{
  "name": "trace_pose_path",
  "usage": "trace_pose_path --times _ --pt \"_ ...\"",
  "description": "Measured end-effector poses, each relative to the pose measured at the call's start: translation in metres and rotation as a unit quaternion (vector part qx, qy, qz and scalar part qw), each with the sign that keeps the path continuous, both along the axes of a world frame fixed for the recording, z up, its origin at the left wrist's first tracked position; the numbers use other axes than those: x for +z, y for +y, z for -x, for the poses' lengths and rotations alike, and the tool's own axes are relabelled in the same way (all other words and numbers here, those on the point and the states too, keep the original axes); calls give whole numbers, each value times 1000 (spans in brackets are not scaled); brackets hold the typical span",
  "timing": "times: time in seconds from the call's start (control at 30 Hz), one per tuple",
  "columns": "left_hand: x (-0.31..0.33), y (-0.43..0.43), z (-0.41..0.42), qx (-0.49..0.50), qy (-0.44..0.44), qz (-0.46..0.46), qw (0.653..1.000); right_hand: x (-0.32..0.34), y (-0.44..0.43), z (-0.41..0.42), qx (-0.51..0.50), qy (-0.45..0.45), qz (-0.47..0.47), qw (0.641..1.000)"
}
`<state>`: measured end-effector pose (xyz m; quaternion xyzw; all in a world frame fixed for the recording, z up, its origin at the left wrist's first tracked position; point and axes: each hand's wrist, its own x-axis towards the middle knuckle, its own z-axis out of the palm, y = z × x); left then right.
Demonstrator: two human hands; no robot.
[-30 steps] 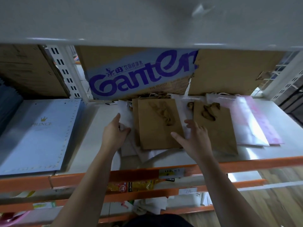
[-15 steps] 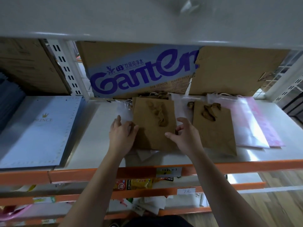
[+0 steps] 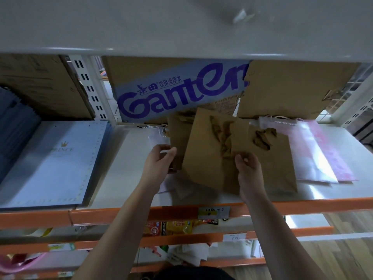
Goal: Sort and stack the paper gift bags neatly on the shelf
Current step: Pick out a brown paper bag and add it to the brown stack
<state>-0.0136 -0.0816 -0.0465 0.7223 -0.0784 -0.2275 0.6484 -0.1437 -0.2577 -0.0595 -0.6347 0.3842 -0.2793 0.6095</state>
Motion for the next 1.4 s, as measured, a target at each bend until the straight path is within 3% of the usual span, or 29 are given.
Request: trace_pose_path --times 0.17,0.33,0.47,0.63,0.87,1.0,1.23,1.4 --pt "6 -6 0 -35 -3 -24 999 -5 -7 7 -15 -12 5 1000" --pt "16 35 -17 56 -16 2 998 -4 0 2 -27 -29 -12 999" --pt "17 93 -39 160 -101 4 982 4 19 -22 28 -19 -10 999" --pt "13 151 -48 197 -106 0 975 4 57 -72 77 36 98 992" --pt "2 208 -56 275 -95 -7 957 -3 120 -122 192 42 27 980" --pt "-3 224 -65 271 -90 -19 958 -8 138 -131 196 67 -21 978" --pt "-9 216 -72 224 -132 -47 965 -12 126 -126 138 89 97 982" --pt "-10 195 -69 183 -141 -70 970 -12 110 -114 94 91 85 988"
